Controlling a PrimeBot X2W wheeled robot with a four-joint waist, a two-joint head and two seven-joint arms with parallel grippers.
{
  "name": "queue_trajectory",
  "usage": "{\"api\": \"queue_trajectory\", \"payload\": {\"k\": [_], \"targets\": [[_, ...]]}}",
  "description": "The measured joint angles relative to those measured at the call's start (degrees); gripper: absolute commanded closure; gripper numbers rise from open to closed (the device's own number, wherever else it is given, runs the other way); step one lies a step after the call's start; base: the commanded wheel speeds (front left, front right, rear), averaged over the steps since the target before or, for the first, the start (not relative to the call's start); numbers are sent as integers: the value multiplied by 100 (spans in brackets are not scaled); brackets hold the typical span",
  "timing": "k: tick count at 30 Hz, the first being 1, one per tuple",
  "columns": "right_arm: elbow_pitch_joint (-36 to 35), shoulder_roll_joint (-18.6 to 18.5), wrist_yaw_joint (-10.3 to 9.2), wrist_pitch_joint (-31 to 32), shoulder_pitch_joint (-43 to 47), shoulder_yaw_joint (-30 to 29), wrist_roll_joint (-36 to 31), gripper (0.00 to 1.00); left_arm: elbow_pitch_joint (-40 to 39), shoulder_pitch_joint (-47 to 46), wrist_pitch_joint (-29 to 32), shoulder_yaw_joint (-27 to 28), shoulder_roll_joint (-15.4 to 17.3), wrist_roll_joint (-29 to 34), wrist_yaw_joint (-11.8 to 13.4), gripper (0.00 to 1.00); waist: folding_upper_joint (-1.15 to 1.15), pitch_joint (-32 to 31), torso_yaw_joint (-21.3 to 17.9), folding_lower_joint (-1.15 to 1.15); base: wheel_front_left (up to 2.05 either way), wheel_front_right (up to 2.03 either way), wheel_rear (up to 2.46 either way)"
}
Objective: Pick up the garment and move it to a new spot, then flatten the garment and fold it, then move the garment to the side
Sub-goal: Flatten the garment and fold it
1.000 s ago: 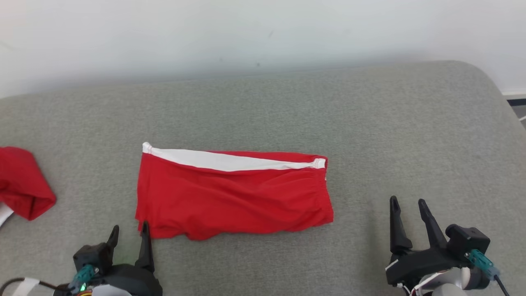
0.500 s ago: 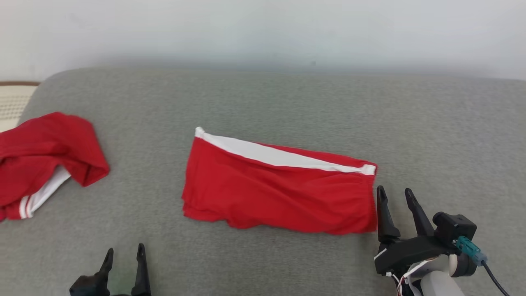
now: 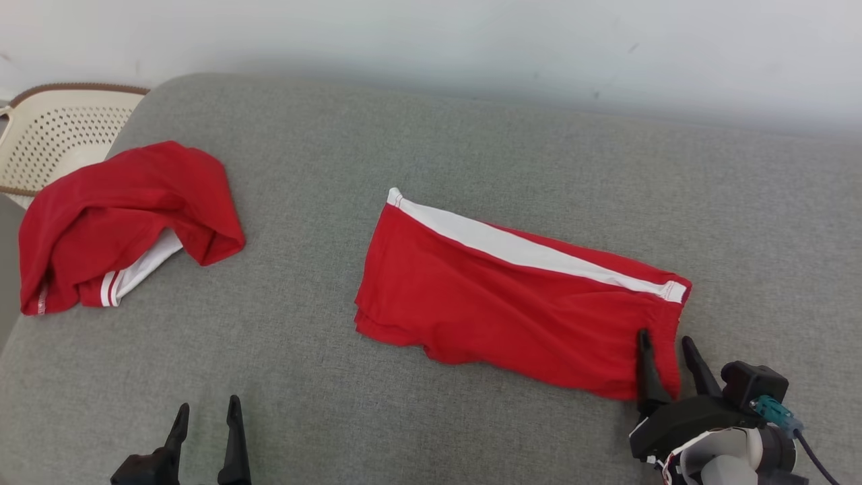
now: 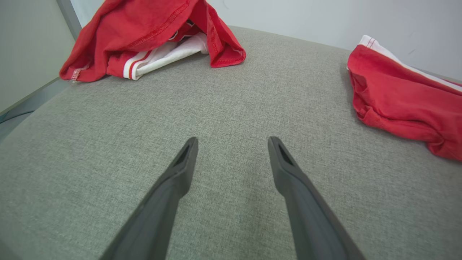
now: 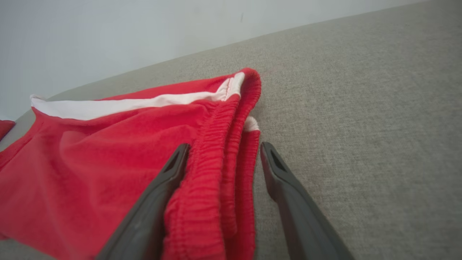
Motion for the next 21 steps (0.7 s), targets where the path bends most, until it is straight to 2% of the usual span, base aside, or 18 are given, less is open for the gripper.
{"api": "queue_trajectory", "payload": {"k": [8, 15, 16, 17, 19, 20, 21], "targets": [[354, 16, 1, -15, -114, -347, -42, 0, -37, -31, 0, -115, -1, -63, 13, 0, 0, 198, 112, 0, 0, 0, 0], [498, 3, -5, -57, -204, -209, 19, 0, 0, -80, 0, -132, -1, -111, 7, 0, -1, 280, 150, 0, 0, 0, 0], [516, -9, -7, -63, -211, -157, 22, 13, 3, -80, 0, -144, -2, -125, 8, 0, -1, 290, 157, 0, 0, 0, 0], [532, -22, -7, -64, -214, -116, 52, 37, 8, -81, 0, -157, -2, -142, 13, 0, -1, 299, 165, 0, 0, 0, 0], [554, -35, -20, -78, -227, -63, 93, 73, 14, -82, 0, -171, -2, -156, 24, 0, 0, 307, 182, -1, 0, 0, 0], [568, -43, -25, -81, -232, -27, 123, 100, 19, -83, 0, -174, -1, -166, 25, 0, -1, 304, 188, 0, 0, 0, 0], [577, -49, -25, -81, -233, 2, 134, 100, 20, -83, 0, -175, -2, -170, 27, 0, -1, 297, 192, 0, 0, 0, 0]]}}
